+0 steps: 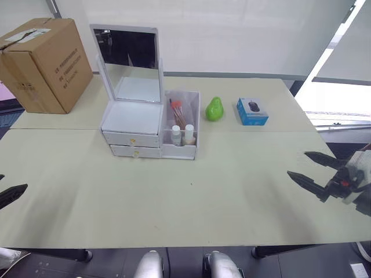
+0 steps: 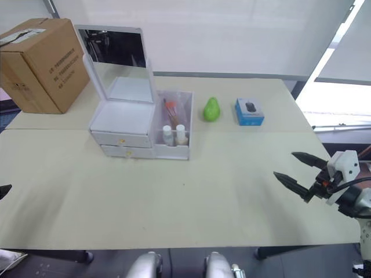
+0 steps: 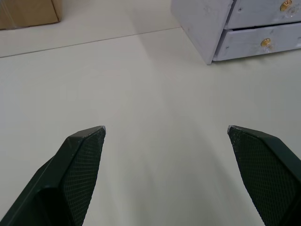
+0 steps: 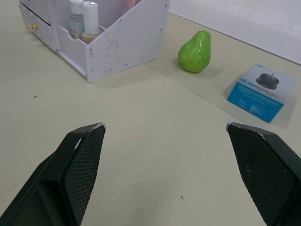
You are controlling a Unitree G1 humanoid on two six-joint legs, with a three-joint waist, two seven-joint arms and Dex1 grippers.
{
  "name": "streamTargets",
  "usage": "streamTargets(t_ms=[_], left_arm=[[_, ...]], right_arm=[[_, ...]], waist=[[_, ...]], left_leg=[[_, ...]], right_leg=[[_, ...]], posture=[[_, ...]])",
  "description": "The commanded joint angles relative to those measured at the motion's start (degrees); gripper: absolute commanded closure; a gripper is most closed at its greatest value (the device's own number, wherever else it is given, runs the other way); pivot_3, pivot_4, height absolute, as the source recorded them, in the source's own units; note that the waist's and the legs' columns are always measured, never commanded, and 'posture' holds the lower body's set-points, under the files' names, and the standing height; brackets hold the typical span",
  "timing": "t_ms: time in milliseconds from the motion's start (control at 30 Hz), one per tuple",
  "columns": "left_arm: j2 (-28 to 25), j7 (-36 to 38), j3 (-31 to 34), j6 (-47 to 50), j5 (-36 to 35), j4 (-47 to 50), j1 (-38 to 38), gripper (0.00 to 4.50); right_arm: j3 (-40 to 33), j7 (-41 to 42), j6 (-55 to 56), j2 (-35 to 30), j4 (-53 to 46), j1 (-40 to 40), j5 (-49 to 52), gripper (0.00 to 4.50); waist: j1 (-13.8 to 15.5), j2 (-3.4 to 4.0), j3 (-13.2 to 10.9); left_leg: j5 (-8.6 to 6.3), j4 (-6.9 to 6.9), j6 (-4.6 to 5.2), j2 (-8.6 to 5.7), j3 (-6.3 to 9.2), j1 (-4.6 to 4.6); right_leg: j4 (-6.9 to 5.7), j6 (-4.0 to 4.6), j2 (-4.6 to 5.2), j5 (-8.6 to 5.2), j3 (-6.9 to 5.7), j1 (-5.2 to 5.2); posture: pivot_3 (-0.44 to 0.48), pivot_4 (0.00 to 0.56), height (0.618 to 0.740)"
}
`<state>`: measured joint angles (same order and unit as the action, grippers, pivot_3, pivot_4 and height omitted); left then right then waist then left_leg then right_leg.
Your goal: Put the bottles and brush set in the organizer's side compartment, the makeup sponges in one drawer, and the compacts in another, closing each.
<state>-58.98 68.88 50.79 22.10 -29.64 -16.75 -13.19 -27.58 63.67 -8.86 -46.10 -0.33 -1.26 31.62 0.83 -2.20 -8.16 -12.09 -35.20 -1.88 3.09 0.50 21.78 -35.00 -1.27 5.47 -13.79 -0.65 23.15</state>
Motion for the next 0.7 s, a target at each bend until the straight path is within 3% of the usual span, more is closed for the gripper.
streamTargets(t_ms=[33,700], left_arm=[[-0.9,-0.6,2.0,0.4,-1.2,1.7,0.7,0.02],[-1.5,0.1,0.5,-0.4,0.0,1.6,2.0,0.02]], right_arm=[[-0.2,0.6,0.4,-0.8,-2.0,0.8,0.7,0.0],[4.5,0.2,-2.4,-0.7,-5.7,4.0,1.0,0.0]], waist=[[0.0,0.0,0.0],[-0.1,-0.02,0.0]], left_leg=[[0.0,0.0,0.0,0.0,-0.01,0.0],[0.0,0.0,0.01,0.05,-0.07,-0.01]], right_leg=[[0.0,0.0,0.0,0.0,0.0,-0.01],[-0.01,0.0,-0.04,0.0,0.02,-0.01]], posture=[[0.0,0.15,0.728],[0.0,0.15,0.728]])
